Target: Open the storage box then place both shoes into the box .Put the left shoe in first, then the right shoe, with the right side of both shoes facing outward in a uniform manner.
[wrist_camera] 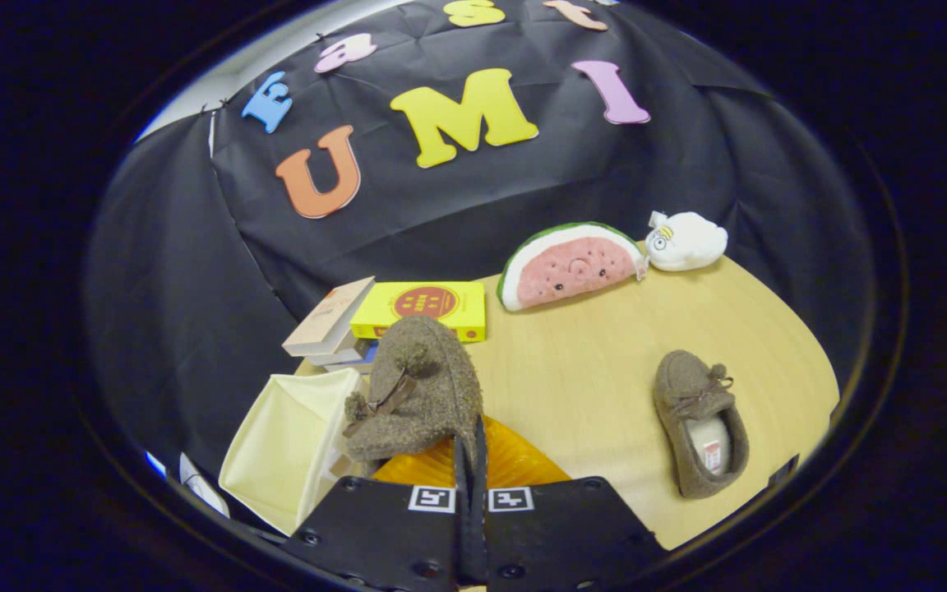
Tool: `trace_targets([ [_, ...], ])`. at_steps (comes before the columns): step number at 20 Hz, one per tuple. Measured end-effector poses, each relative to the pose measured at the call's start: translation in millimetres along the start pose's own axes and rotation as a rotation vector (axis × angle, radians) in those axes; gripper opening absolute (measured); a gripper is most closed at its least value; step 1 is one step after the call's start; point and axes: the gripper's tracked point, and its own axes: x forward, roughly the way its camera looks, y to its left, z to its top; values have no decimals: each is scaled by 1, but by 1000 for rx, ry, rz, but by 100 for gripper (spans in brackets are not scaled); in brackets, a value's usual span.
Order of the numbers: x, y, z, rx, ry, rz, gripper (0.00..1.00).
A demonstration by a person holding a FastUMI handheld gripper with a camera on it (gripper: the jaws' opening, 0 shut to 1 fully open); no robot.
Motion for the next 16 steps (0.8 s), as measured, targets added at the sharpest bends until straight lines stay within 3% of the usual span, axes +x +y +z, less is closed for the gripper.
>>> trace_targets([
  [9, -30, 154, 0, 50, 47, 146, 0],
  [16, 9, 205, -28, 107, 72, 89, 0],
])
